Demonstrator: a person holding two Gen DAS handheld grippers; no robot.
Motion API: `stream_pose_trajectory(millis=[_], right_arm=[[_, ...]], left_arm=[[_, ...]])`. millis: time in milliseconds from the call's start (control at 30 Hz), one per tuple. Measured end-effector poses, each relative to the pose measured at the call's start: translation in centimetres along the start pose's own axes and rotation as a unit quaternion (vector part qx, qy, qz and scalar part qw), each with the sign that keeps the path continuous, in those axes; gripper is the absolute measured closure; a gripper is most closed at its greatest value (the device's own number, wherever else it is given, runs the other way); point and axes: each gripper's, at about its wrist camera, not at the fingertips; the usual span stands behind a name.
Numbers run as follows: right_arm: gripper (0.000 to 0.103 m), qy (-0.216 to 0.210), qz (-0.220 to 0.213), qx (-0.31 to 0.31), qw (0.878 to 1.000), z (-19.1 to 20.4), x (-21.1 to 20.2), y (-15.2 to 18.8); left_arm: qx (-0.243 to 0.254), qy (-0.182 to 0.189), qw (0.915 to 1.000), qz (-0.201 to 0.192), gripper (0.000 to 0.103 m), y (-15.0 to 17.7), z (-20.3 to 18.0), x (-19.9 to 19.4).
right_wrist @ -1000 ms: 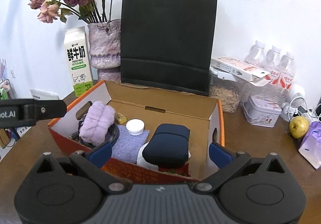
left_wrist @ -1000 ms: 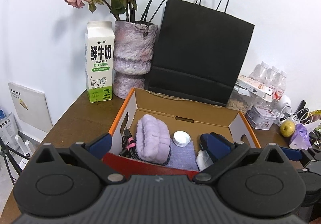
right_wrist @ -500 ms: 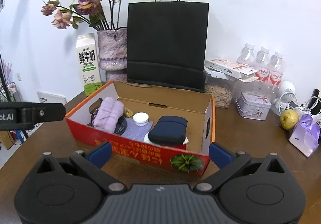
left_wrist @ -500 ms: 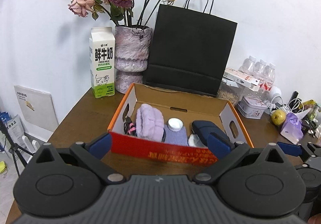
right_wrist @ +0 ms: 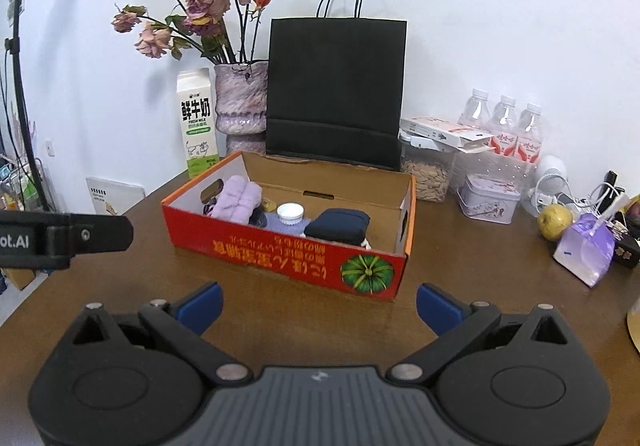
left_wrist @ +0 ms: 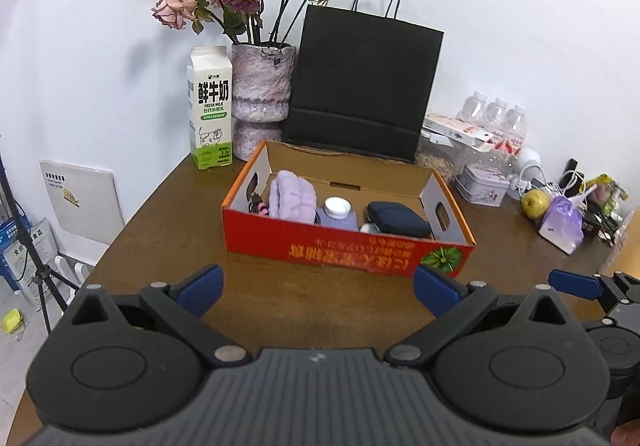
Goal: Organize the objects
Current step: 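Withdraw both tools from the box back toward the table, then grasp the clear plastic bag with the left gripper while the right grasps the plush sheep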
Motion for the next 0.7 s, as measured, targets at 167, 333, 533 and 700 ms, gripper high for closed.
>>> stream_pose_trajectory(millis=[167, 333, 533, 700], right_arm=[[0.000, 0.001, -0.001, -0.001, 1.000, 0.0, -1.6, 2.1], [0.000, 0.002, 0.000, 0.000, 1.000, -0.3, -2.8, 4.1], [0.000, 0.005, 0.004, 0.001, 1.000, -0.7, -3.9, 6.3], [0.000, 0.009, 0.012, 0.006, 1.000, -1.3, -4.2, 8.1]], left_arm=[[0.002, -0.004, 1.0000, 0.002, 0.000, 2.0, -0.5, -1.5], [0.004, -0.005, 0.9999, 0.014, 0.000, 4.0, -1.1, -2.3], [0.006, -0.005, 0.9997, 0.022, 0.000, 6.3, -1.8, -3.1], [0.007, -0.005, 0.9993, 0.036, 0.000, 8.1, -2.4, -3.1]])
Point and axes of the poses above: each gripper's, at about its wrist camera, not at the fingertips, and x roughly the way its jaws point, z to its left, y to its underside, and after that the axes turned 11 degrees about z, right-handed
